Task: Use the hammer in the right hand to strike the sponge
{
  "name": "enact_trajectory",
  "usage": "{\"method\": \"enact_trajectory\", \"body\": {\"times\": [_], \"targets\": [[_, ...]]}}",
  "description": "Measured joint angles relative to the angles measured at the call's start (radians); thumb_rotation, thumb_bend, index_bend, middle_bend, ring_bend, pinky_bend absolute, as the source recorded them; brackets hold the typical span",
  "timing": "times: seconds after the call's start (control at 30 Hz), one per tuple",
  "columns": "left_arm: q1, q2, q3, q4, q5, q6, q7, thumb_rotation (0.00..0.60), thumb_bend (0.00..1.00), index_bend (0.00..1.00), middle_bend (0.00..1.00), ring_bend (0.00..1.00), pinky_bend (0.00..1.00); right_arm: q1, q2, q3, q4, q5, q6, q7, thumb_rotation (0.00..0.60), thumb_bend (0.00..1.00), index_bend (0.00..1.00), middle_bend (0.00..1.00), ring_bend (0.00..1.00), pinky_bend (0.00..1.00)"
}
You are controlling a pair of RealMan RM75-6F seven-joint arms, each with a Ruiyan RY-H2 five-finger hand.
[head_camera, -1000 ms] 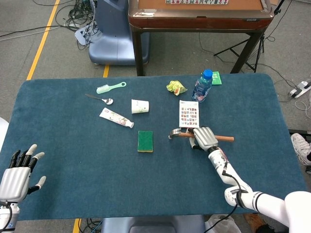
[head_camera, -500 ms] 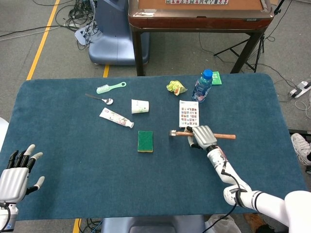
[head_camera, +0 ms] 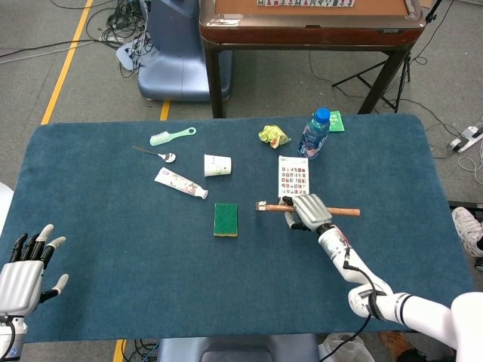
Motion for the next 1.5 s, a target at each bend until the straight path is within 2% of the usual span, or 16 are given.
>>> {"method": "enact_trajectory", "body": {"times": [0.33,0.5,0.7,1.03,1.3,1.5], "targets": [[0.010,0.009,0.004,-0.023,0.011,0.019,0.021,0.600,0.24,0.20,0.07,0.08,0.01,0.079,0.070,0.046,-0.076,0.076,-0.135,0.025,0.600,0.88,0.68,0.87,0.78,0.90],[0.019,0.014,0.007,-0.034,0.018,0.033,0.026,0.600,0.24,0.20,0.07,0.08,0.01,0.118,0.078,0.062,-0.080,0.118,-0.167,0.029,0.600,0.89,0.71,0.91,0.83,0.95],[0.022,0.017,0.008,-0.045,0.024,0.040,0.038,0.600,0.24,0.20,0.07,0.08,0.01,0.159,0.079,0.068,-0.076,0.168,-0.197,0.015,0.600,0.90,0.72,0.91,0.83,0.95],[0.036,0.019,0.012,-0.034,0.028,0.054,0.025,0.600,0.24,0.20,0.07,0.08,0.01,0.188,0.034,0.041,-0.064,0.202,-0.197,-0.009,0.600,0.90,0.71,0.91,0.83,0.95],[0.043,0.014,0.016,-0.016,0.029,0.055,0.004,0.600,0.24,0.20,0.07,0.08,0.01,0.215,-0.027,-0.003,0.003,0.237,-0.204,-0.065,0.600,0.90,0.72,0.91,0.83,0.95],[0.047,0.013,0.015,-0.011,0.034,0.060,-0.005,0.600,0.24,0.20,0.07,0.08,0.01,0.221,-0.023,0.001,-0.022,0.253,-0.190,-0.072,0.600,0.90,0.72,0.91,0.83,0.95]]}}
